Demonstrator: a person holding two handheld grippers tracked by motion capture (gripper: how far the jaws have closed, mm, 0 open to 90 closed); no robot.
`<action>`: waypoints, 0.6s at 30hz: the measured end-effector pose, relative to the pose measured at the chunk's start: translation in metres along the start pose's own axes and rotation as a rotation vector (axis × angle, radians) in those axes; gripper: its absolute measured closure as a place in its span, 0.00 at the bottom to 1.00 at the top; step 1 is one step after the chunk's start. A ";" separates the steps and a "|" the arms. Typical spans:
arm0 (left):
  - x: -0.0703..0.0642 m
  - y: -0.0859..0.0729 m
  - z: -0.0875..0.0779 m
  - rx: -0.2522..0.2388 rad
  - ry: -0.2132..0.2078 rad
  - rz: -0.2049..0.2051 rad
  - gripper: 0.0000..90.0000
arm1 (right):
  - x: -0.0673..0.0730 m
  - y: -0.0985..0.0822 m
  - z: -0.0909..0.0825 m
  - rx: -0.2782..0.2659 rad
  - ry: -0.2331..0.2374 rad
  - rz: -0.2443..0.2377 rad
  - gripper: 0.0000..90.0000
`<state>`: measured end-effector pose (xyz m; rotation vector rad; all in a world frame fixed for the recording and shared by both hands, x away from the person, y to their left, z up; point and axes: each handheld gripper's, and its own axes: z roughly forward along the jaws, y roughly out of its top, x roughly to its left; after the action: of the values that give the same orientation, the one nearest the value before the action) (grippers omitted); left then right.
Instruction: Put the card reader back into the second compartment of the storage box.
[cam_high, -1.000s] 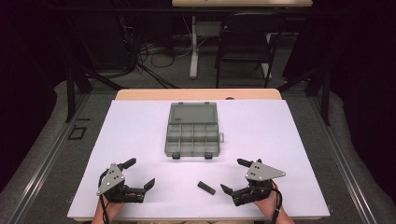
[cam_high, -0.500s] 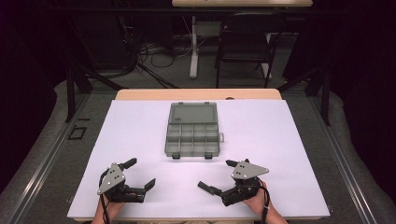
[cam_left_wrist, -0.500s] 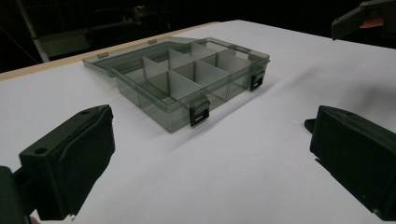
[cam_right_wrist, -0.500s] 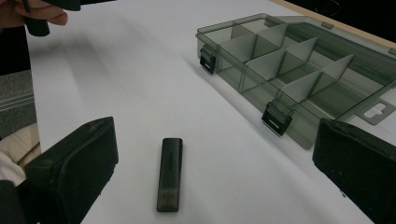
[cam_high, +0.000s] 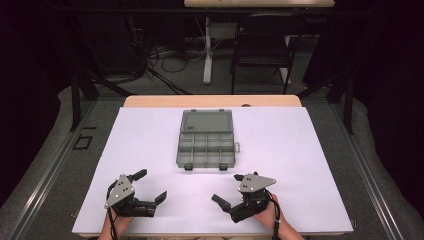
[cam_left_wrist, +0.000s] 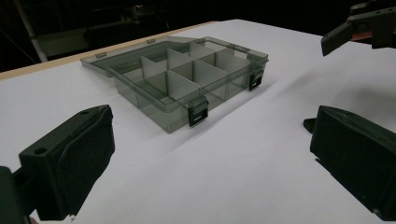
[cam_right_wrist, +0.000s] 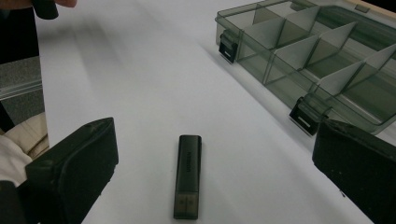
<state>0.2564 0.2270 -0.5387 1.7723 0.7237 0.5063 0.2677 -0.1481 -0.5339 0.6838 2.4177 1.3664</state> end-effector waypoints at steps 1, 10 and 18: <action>0.000 0.000 0.000 -0.001 -0.001 0.000 0.00 | 0.000 0.000 0.001 0.003 0.003 0.000 0.00; 0.000 0.000 -0.001 0.000 -0.001 0.001 0.00 | 0.005 -0.005 0.007 0.038 0.007 0.001 0.09; 0.000 0.000 0.000 0.001 -0.004 0.002 0.00 | 0.012 -0.008 0.012 0.061 -0.008 -0.022 0.23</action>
<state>0.2559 0.2271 -0.5385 1.7748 0.7197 0.5040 0.2612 -0.1370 -0.5468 0.6746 2.4617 1.2842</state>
